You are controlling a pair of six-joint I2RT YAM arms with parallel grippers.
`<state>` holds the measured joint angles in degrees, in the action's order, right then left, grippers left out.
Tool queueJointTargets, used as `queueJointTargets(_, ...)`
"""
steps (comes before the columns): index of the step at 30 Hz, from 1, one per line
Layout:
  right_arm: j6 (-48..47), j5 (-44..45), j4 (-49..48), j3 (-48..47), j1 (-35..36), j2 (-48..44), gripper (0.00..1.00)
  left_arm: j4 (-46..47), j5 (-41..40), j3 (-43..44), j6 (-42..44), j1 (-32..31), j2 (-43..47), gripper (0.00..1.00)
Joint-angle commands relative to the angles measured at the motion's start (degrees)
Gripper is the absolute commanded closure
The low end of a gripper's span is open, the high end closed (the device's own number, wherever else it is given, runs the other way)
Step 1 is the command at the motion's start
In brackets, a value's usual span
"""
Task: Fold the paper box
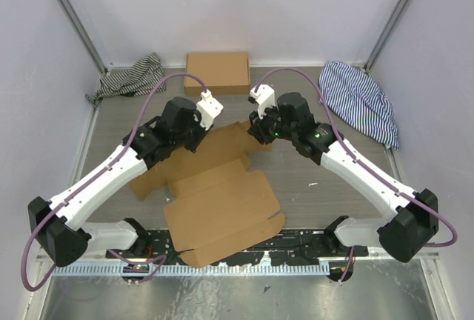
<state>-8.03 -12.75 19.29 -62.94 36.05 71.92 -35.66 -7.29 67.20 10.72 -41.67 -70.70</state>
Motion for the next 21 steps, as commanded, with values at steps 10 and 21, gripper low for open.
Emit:
queueJointTargets(10,12.6,23.1,-4.2,-9.3,-7.5,1.8,0.62,-4.5,-6.9,0.6,-2.7,-2.3,0.0,0.98)
queueJointTargets(21,19.8,2.6,-10.3,-12.3,-22.1,18.4,0.80,-2.8,-29.3,-2.8,1.5,-14.8,-4.3,1.00)
